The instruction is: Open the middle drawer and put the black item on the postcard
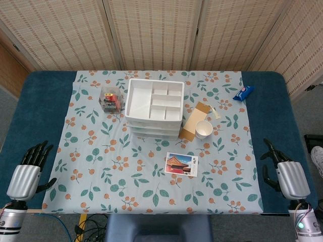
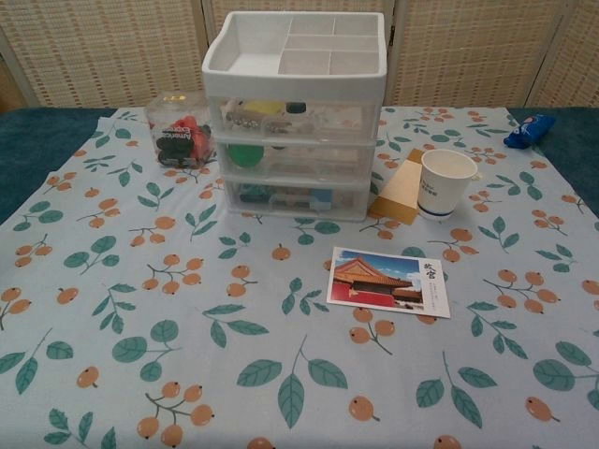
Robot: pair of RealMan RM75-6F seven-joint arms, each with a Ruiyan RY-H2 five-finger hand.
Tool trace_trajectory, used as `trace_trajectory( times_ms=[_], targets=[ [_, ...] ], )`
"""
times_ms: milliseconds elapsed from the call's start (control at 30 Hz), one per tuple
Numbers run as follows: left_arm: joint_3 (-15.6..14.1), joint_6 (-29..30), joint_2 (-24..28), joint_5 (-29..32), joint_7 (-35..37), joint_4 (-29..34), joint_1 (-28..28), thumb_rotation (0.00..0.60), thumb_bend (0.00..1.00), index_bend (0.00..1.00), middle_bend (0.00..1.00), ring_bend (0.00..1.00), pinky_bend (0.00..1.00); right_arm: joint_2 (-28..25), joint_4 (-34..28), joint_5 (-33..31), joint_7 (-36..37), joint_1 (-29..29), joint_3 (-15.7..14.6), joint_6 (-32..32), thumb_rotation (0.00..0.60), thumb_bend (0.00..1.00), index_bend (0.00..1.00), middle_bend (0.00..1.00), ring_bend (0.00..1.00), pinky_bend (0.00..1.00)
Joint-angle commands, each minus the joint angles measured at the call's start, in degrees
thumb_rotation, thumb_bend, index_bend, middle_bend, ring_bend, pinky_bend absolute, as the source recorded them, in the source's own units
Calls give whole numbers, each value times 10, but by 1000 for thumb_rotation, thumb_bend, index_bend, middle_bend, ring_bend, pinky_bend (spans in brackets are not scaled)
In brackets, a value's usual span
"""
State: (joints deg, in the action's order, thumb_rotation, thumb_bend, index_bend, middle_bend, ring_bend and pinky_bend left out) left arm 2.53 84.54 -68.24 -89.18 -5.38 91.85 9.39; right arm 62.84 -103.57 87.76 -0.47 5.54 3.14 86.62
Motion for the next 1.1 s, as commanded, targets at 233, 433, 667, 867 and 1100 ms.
trace_trajectory(
  times_ms=[233,433,667,867,1100],
  targets=[
    [-2,0,0,-1,0,0,0,600,153,54,0,0,89,-1,-4,-4,2,8,5,-15,600,647,0,424,323,461],
    [-2,4,1,-5,4,0,0,600,153,55,0,0,89,-1,-36,-26,76,48,17,-91,600,645,0,434,359,465],
    [-4,9,3,-4,12,-4,-6,600,153,54,0,0,89,0,-73,-105,261,121,48,-243,600,645,0,684,684,737],
    [-4,13,8,0,17,-8,-10,600,153,54,0,0,89,22,-56,-133,388,179,72,-354,600,645,0,786,813,856],
    [-4,15,12,-1,20,-7,-12,600,153,54,0,0,88,82,-27,-170,486,238,102,-449,600,645,0,820,869,897]
  ],
)
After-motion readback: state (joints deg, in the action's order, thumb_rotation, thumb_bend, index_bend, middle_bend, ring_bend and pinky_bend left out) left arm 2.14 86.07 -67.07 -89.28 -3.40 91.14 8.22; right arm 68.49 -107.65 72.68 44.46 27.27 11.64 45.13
